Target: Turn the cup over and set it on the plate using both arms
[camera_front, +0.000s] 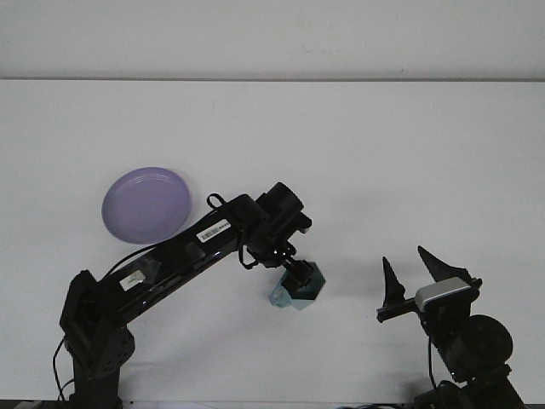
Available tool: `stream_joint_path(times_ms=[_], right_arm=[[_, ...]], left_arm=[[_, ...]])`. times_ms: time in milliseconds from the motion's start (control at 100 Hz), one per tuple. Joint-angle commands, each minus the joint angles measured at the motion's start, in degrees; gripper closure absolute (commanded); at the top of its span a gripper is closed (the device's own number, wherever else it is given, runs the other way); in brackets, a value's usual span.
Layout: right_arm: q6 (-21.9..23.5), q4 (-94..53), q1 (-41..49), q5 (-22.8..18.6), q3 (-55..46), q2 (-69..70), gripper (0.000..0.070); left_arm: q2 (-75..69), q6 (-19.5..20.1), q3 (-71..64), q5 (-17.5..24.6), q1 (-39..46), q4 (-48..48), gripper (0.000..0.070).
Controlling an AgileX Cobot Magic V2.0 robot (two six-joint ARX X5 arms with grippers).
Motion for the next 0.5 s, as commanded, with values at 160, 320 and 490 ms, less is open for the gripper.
stream_joint_path(times_ms=[160,320,490], right_arm=[[0.7,0.92,0.24,-0.04,0.13,0.02,0.024],[0.7,0.9,0.24,-0.04,0.13,0.02,0.024],[0.7,0.87,0.24,-0.02,0.13,0.02,0.024]], left_arm=[[5.22,1.07,1.22,-0.48,-1.86,-0.15,0.0294],[5.29,2.4,2.25,-0.55,-2.58,0.44,0.069],[5.27,2.49,5.31,-0.68,-2.56,-0.17,0.0688]])
